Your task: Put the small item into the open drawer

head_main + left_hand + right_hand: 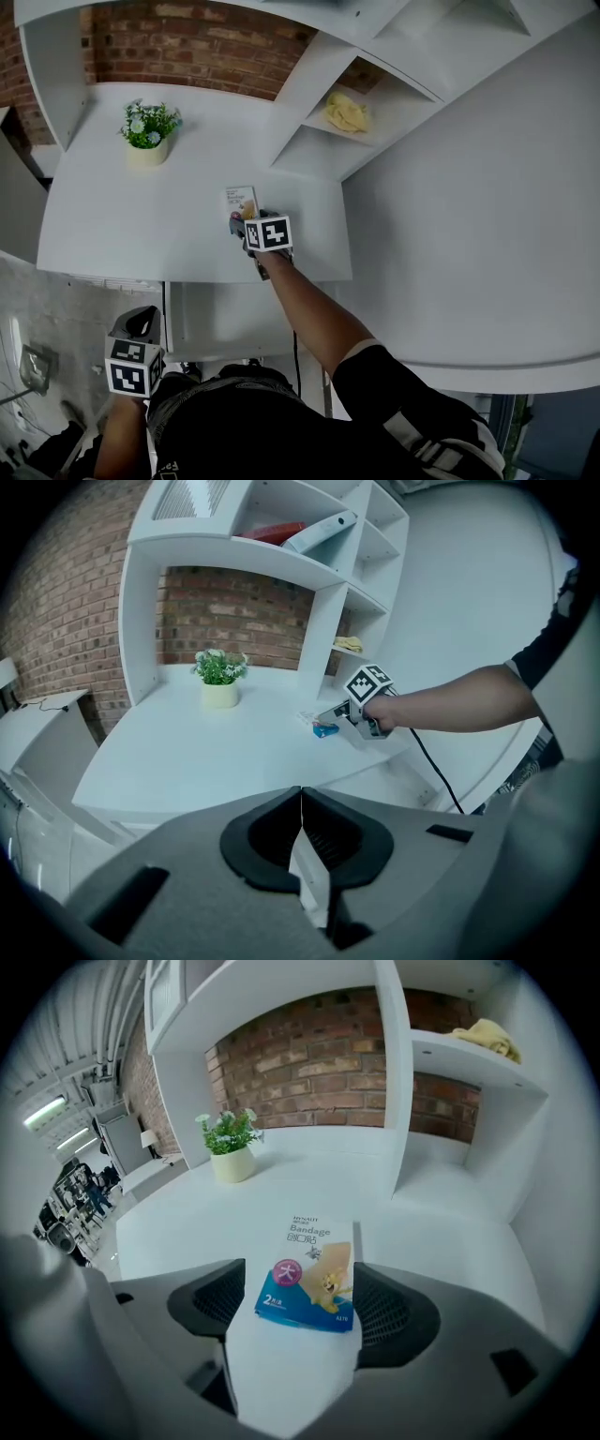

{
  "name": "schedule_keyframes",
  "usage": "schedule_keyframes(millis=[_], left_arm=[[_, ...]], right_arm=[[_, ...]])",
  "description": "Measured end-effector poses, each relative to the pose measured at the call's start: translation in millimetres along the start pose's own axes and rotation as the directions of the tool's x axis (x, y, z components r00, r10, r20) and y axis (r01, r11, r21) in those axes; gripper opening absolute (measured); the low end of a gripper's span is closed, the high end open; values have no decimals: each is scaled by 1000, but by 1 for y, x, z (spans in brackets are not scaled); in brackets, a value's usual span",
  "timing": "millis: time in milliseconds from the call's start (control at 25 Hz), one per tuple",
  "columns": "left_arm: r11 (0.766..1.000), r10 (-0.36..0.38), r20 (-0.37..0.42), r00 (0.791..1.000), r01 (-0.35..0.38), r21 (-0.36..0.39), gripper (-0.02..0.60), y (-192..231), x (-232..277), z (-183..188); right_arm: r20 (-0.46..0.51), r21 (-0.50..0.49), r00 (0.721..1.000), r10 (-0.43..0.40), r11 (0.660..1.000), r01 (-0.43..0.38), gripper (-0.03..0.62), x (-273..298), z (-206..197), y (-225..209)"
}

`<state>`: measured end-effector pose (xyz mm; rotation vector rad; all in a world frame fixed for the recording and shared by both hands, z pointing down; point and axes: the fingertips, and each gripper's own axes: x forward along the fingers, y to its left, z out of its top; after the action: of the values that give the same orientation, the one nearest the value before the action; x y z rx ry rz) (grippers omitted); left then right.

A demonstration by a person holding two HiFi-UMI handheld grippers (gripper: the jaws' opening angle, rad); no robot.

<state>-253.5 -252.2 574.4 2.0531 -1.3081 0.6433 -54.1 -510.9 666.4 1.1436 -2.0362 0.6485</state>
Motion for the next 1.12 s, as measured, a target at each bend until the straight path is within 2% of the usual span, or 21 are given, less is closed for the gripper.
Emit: schedule_keyframes(millis=[120, 520, 960, 1120], left_arm=[[1000, 5, -7, 1000, -5, -10, 18, 4, -1, -2], [999, 19, -26, 999, -20, -39, 18, 15, -4, -10], [999, -20, -49, 999, 19, -33, 18, 5, 10, -12], [999, -39, -60, 997, 37, -23, 18, 0, 12, -11]], right_arm=[[-13, 6, 1000, -27, 1000, 27, 368, 14, 7, -4], [-94, 41, 992, -83, 995, 87, 397, 49, 8, -17], [-160, 54, 983, -93, 993, 103, 420, 63, -5, -18], [-164, 101, 985, -57, 992, 74, 419, 57, -6, -18]])
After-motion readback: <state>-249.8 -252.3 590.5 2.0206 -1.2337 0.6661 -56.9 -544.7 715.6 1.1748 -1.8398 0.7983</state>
